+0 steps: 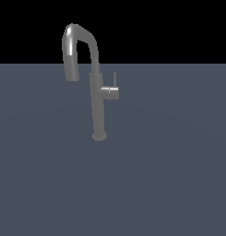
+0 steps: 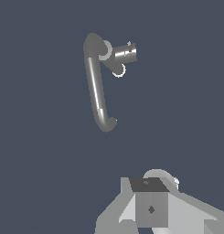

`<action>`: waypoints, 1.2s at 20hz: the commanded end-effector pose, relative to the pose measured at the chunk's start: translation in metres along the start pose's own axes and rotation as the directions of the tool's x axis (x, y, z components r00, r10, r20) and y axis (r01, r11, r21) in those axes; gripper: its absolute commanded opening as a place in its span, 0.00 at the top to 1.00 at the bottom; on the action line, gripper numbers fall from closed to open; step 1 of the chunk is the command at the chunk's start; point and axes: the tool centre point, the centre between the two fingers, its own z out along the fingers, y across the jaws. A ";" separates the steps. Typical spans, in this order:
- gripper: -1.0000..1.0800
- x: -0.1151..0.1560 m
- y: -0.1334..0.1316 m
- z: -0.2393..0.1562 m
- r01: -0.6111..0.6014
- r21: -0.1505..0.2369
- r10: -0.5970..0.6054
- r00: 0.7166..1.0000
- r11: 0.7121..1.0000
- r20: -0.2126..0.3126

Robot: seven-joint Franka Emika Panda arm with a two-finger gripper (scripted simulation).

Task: Turn on the faucet by rotating a designated handle.

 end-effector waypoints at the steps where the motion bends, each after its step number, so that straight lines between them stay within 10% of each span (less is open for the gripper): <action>1: 1.00 0.015 -0.003 0.003 -0.050 0.044 0.048 0.998 0.998 0.044; 12: 1.00 0.082 -0.007 0.022 -0.299 0.219 0.237 0.933 0.929 0.270; 24: 1.00 0.152 0.000 0.059 -0.586 0.329 0.359 0.758 0.740 0.544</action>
